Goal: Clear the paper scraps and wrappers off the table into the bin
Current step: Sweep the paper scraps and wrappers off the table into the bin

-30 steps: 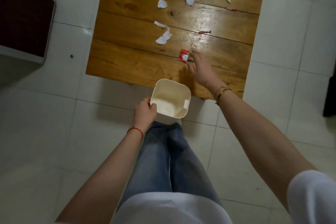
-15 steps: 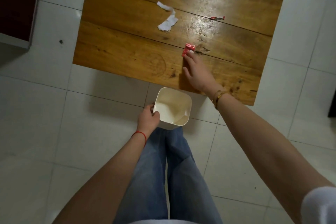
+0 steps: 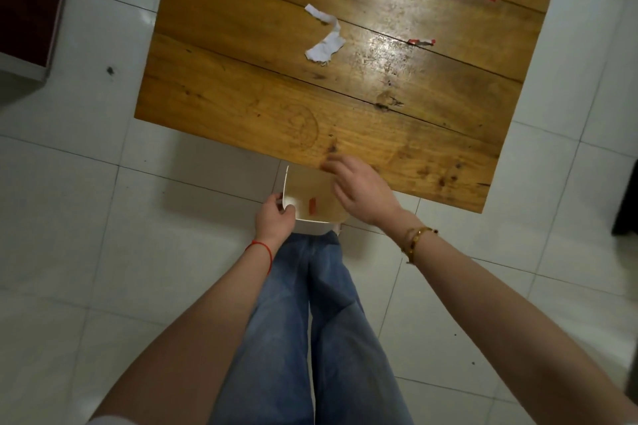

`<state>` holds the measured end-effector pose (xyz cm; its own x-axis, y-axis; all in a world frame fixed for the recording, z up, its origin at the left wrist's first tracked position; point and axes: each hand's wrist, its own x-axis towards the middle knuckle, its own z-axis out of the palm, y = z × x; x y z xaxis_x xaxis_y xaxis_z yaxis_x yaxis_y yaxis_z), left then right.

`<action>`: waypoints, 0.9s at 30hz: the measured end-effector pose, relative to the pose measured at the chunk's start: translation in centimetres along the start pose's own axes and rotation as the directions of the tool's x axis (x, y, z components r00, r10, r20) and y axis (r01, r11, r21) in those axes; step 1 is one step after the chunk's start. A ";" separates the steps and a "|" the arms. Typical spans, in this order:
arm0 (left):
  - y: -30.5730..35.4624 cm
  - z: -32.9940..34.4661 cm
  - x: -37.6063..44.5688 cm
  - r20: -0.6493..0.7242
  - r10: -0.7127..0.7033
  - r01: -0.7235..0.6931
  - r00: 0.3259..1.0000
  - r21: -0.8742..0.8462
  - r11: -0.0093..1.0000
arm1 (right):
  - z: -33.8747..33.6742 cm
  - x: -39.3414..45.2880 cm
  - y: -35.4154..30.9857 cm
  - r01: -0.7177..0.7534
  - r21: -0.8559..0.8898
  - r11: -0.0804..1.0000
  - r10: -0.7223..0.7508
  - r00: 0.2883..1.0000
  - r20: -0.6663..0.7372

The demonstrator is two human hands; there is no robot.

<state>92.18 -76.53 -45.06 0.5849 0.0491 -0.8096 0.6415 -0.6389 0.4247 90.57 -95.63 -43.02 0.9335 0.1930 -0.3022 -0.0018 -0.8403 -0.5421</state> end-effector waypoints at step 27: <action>0.7 0.4 0.2 0.035 0.051 -0.053 0.998 0.059 0.997 | 1.9 0.4 1.0 0.223 -0.082 0.971 -0.197 0.949 0.244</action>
<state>92.58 -77.28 -45.04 0.5990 -0.0101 -0.8007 0.5793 -0.6849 0.4420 90.21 -95.39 -45.14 0.7991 0.4727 -0.3716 0.2359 -0.8149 -0.5294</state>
